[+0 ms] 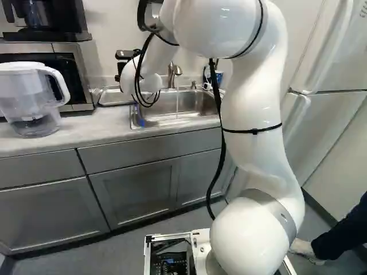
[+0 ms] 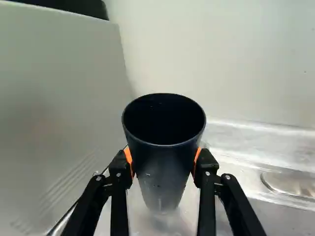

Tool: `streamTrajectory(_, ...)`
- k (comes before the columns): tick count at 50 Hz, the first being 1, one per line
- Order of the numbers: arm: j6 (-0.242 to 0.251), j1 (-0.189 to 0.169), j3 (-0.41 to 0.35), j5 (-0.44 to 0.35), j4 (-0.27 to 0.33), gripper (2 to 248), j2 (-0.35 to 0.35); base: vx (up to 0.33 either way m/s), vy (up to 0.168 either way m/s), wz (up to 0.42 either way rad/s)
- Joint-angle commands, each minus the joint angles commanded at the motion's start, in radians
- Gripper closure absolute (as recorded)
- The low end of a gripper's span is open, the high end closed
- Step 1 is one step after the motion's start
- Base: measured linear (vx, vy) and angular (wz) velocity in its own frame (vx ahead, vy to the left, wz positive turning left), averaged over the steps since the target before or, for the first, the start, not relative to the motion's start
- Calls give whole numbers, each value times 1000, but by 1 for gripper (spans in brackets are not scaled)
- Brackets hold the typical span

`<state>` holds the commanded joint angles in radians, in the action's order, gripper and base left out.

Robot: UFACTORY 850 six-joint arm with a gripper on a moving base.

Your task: Rinse the cup and place it in the tray

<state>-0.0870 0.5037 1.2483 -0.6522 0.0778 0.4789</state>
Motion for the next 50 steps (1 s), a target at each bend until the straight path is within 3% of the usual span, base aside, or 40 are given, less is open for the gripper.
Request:
streamTrajectory(11, 0, 3, 21, 0, 0, 125, 36, 0, 0, 0)
streamTrajectory(50, 0, 3, 21, 24, 1, 125, 36, 0, 0, 0)
